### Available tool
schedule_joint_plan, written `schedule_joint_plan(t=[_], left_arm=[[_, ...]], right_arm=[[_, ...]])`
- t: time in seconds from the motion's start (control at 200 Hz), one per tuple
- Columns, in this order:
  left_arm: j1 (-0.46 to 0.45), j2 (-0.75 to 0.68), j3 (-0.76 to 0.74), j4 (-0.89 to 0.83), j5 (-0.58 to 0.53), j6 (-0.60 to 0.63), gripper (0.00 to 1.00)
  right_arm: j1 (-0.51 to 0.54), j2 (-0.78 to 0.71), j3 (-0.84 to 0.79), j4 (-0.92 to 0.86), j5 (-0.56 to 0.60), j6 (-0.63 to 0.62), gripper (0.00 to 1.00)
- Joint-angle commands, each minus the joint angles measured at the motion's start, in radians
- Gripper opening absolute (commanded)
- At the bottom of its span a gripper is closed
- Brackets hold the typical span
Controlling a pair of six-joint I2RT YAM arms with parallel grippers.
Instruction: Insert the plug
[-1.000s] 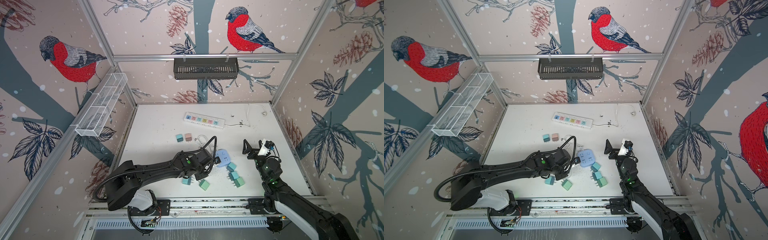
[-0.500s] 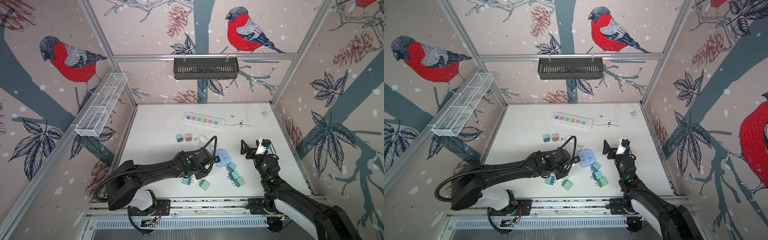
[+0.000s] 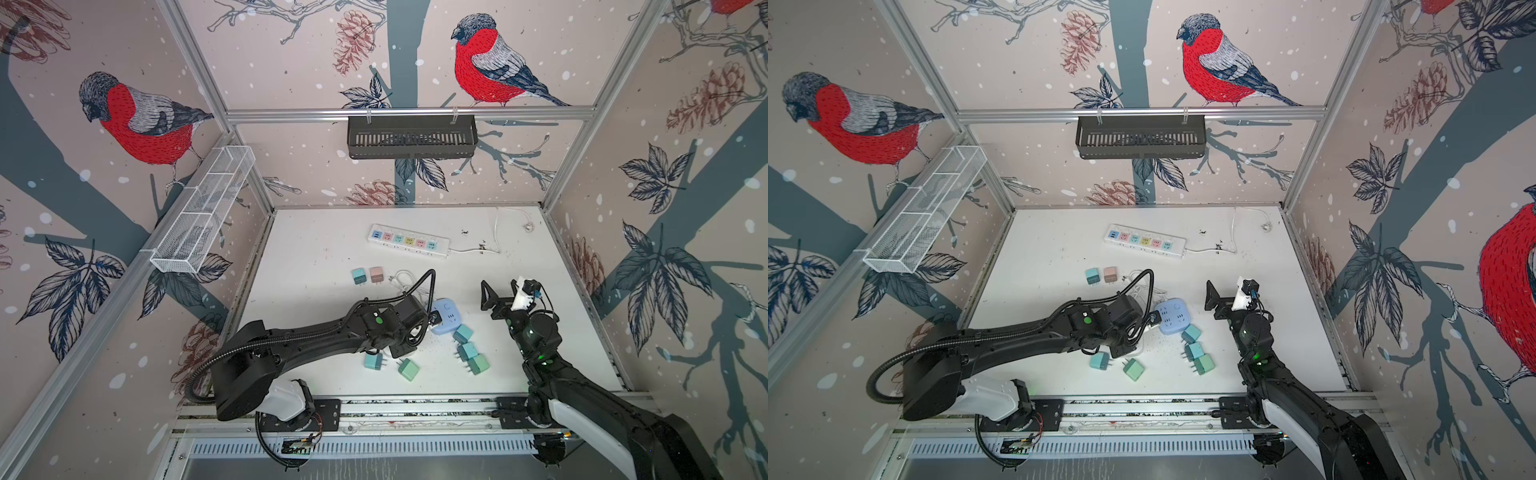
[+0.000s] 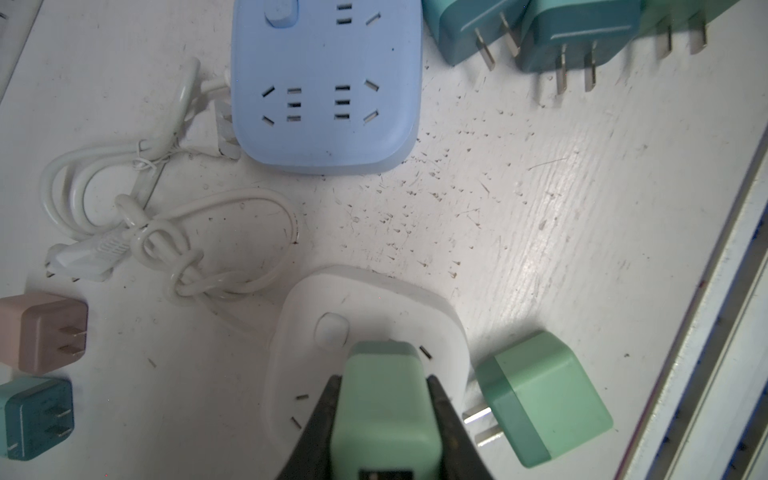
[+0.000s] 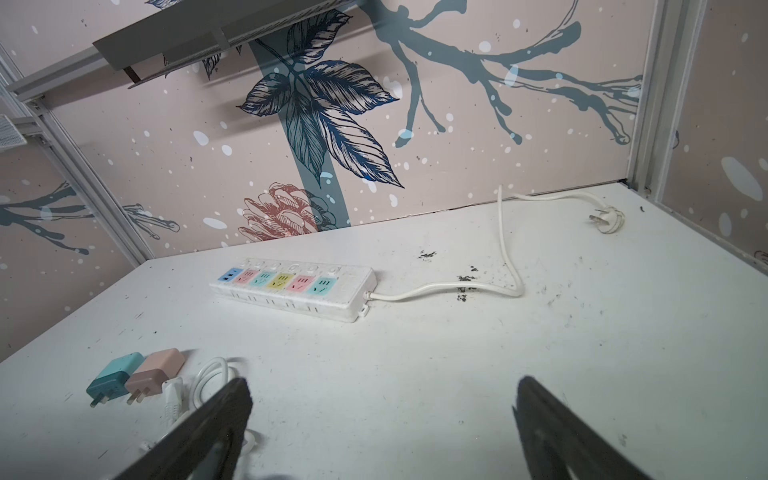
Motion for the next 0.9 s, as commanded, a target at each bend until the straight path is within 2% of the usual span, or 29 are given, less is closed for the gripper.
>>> schedule_joint_plan(t=[0.0, 0.505, 0.59, 0.695, 0.896], left_arm=[[0.001, -0.009, -0.009, -0.007, 0.026, -0.013, 0.00], [0.003, -0.014, -0.056, 0.052, 0.029, 0.004, 0.00], [0.007, -0.020, -0.064, 0.067, 0.038, 0.008, 0.00], [0.010, -0.017, -0.077, 0.083, 0.042, 0.011, 0.00], [0.011, -0.017, -0.081, 0.087, 0.048, 0.019, 0.00]], right_arm=[[0.001, -0.015, -0.007, 0.039, -0.008, -0.006, 1.00], [0.000, -0.066, -0.027, 0.031, 0.031, 0.006, 1.00], [0.000, -0.059, -0.025, 0.032, 0.036, 0.009, 1.00], [0.000, -0.035, -0.007, 0.007, 0.115, 0.037, 1.00], [-0.001, 0.015, 0.017, 0.009, 0.093, 0.032, 1.00]])
